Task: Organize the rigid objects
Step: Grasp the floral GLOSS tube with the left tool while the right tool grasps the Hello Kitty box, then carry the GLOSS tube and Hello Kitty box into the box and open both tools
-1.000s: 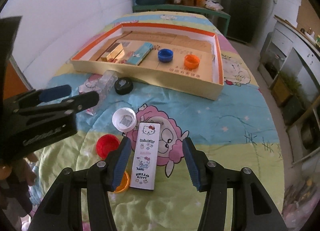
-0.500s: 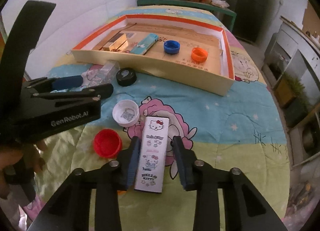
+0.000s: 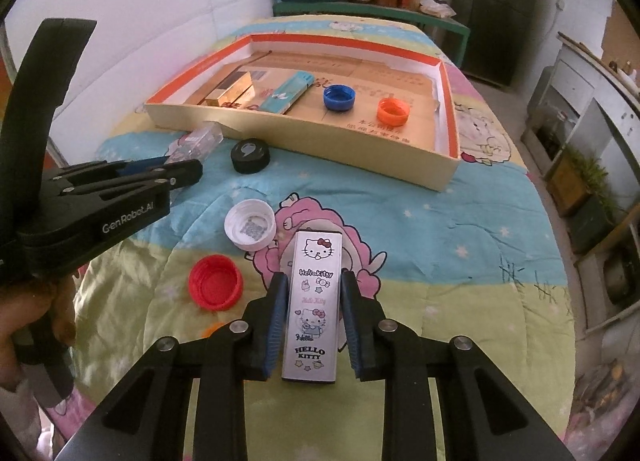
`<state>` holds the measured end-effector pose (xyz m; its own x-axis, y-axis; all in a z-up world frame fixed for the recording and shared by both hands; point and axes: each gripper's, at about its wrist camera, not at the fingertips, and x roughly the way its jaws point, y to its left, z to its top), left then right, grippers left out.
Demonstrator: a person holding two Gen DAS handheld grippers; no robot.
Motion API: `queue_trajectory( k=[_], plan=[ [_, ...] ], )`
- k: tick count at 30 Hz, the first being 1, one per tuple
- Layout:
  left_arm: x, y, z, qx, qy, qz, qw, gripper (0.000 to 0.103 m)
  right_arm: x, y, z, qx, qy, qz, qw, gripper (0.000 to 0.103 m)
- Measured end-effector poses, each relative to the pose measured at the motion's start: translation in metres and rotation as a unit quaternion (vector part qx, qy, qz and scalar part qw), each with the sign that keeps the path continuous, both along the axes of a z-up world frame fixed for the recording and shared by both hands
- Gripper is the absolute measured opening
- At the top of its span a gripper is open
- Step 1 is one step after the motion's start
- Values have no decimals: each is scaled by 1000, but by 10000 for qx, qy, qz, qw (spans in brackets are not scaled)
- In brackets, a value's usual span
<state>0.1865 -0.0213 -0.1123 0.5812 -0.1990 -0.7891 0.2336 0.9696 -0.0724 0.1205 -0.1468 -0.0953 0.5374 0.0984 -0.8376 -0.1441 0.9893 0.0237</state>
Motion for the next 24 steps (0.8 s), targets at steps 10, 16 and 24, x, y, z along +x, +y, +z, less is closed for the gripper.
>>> queue_trajectory(
  k=[10, 16, 24],
  plan=[
    [-6, 5, 10, -158, -78, -9, 9998, 21, -1, -4, 7, 12, -87, -59, 9999, 27],
    [-13, 6, 24, -269, -197, -51, 9994, 20, 0, -6, 15, -7, -209, -108, 9997, 27],
    [-22, 0, 50, -311, -449, -153, 9984, 20, 1, -8, 33, -43, -418, -115, 9991, 27]
  ],
)
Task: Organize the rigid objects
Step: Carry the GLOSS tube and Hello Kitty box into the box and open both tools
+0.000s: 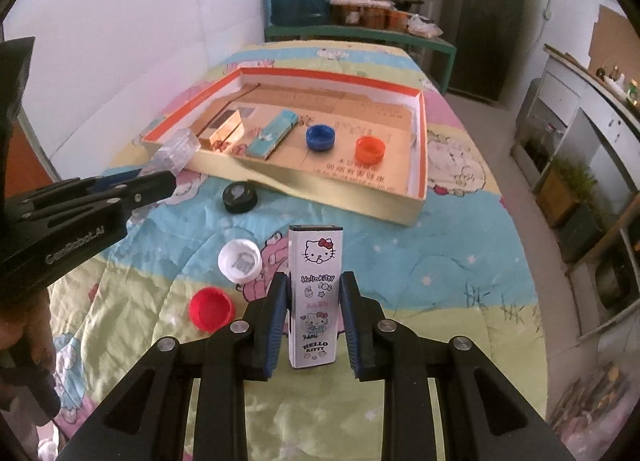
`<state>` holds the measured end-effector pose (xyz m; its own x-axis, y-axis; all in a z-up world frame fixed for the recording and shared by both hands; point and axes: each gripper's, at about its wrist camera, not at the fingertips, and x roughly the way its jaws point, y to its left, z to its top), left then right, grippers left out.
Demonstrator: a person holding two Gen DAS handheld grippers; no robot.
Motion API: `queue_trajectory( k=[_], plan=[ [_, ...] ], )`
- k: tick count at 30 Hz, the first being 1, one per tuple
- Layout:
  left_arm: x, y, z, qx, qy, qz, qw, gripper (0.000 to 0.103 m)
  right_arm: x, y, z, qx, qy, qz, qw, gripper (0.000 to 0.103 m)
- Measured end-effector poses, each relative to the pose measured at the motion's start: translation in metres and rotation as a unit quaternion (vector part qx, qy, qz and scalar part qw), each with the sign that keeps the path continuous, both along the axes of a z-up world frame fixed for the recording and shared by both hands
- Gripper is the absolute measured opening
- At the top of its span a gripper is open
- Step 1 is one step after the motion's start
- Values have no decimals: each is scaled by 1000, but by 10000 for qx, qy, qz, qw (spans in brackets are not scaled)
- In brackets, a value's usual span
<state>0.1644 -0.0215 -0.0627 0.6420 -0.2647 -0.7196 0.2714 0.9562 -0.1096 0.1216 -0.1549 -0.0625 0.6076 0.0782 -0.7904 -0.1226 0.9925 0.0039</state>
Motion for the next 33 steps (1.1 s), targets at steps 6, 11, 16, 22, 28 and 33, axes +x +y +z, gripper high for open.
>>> queue_trajectory(
  k=[6, 11, 16, 22, 28, 33],
  plan=[
    [-3, -2, 15, -27, -147, 8, 9999, 20, 4, -1, 16, -41, -185, 12, 9998, 27],
    [-2, -2, 27, -44, -260, 44, 9996, 21, 10, -3, 30, -64, -364, 34, 9993, 27],
    [4, -2, 35, -37, -323, 72, 9994, 21, 19, -2, 44, -85, -551, 66, 9984, 27],
    [16, -2, 49, -18, -451, 77, 9990, 21, 35, -4, 59, -68, -715, 106, 9974, 27],
    [34, -7, 57, 16, -464, 4, 9989, 21, 52, -8, 69, -15, -794, 187, 9967, 27],
    [52, -15, 60, 48, -430, -96, 9990, 21, 73, -14, 77, -29, -838, 251, 9962, 27]
  ],
)
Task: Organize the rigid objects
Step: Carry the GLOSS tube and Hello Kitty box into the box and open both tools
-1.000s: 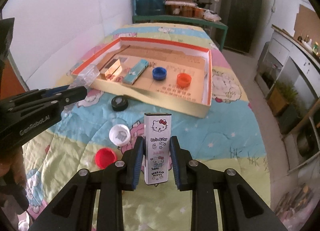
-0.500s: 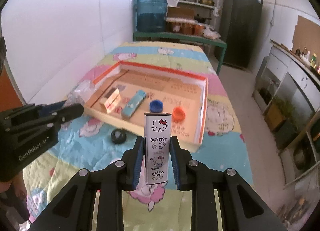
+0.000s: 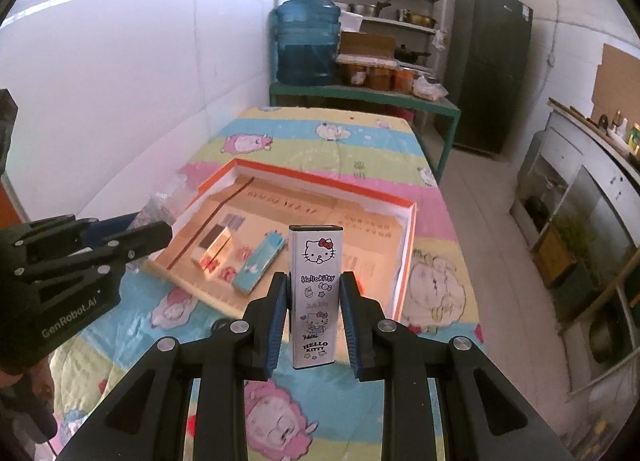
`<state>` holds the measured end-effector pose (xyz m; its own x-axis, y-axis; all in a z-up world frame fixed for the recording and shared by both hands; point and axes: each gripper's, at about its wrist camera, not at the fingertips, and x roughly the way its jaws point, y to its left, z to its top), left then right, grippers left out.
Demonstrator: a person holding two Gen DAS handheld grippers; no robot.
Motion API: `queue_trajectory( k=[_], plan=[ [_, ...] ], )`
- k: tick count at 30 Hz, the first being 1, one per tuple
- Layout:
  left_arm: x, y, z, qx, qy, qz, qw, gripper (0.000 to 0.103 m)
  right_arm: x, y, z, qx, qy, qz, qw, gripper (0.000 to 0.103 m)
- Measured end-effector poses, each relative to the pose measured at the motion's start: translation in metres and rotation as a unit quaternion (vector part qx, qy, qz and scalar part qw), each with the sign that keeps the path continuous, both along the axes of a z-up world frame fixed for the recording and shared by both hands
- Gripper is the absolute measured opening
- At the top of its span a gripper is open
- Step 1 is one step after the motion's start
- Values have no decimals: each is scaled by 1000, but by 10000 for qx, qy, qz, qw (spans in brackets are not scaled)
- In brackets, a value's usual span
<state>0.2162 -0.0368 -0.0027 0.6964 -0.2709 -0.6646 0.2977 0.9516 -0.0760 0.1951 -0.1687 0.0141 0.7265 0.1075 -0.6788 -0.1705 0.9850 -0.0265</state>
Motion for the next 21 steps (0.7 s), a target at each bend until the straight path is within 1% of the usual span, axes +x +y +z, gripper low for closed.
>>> queue_trajectory(
  k=[5, 10, 17, 21],
  plan=[
    [26, -7, 2, -87, 110, -114, 9998, 21, 27, -8, 5, 32, 30, 70, 10000, 27],
    [55, -15, 2, 11, 162, -120, 9998, 21, 59, -17, 7, 41, 94, 148, 9998, 27],
    [96, -29, -8, 130, 378, -109, 9991, 21, 111, -31, -5, 251, 425, 231, 9985, 27],
    [118, -35, -19, 148, 570, -107, 9982, 21, 134, -34, -18, 223, 604, 237, 9976, 27]
  ],
)
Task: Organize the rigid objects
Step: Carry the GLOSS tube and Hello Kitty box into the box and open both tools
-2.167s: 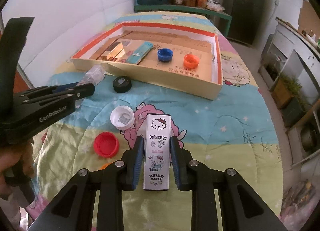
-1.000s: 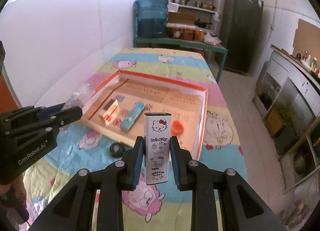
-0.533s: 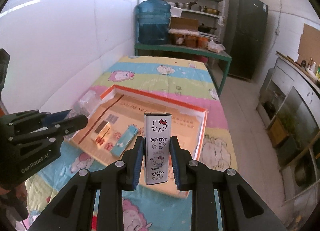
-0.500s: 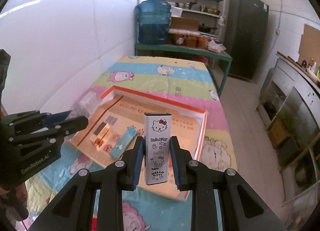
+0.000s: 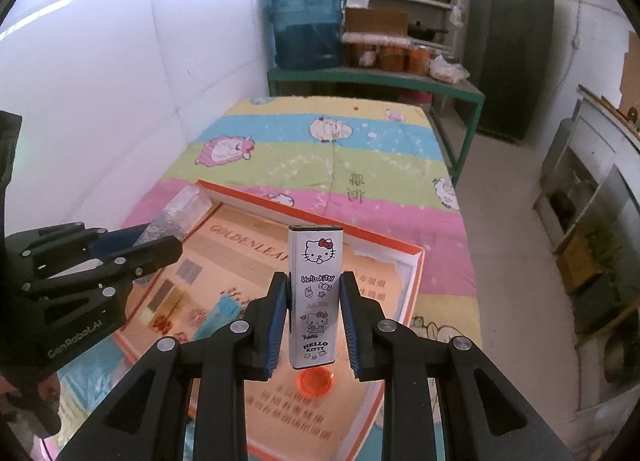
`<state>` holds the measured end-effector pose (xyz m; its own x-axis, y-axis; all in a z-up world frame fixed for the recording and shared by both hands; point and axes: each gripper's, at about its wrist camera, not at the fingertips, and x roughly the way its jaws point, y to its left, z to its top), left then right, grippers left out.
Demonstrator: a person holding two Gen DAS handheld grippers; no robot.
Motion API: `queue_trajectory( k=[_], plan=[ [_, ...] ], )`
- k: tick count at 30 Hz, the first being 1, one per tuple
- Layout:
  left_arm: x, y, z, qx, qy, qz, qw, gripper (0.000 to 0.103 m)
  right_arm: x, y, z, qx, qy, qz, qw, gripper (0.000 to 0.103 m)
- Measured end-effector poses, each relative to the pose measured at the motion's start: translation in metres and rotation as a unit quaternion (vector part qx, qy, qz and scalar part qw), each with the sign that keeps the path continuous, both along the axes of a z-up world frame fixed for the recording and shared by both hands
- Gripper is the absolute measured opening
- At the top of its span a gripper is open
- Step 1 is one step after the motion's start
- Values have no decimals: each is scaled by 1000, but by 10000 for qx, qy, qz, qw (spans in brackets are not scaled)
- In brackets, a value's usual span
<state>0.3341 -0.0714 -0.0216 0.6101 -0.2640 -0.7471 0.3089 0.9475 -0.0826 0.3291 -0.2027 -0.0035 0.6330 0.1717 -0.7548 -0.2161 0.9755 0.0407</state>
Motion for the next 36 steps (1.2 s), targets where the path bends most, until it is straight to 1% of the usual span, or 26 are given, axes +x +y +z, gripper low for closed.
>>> queue_trajectory(
  k=[7, 13, 17, 23, 31, 36],
  plan=[
    [34, -9, -32, 128, 426, 74, 9990, 21, 33, -2, -26, -19, 420, 40, 9991, 27],
    [49, -13, -54, 212, 671, 125, 9974, 21, 52, -2, -51, -27, 774, 127, 9969, 27],
    [56, -13, -67, 223, 791, 169, 9965, 20, 60, -1, -63, -13, 903, 118, 9958, 27],
    [63, -16, -77, 257, 861, 178, 9958, 21, 66, 0, -71, 20, 957, 109, 9953, 27],
    [62, -19, -80, 295, 781, 148, 9964, 21, 70, -2, -83, 38, 1057, 93, 9943, 27],
    [62, -16, -81, 177, 771, 97, 9968, 21, 70, -2, -91, 23, 1122, 94, 9936, 27]
  ],
)
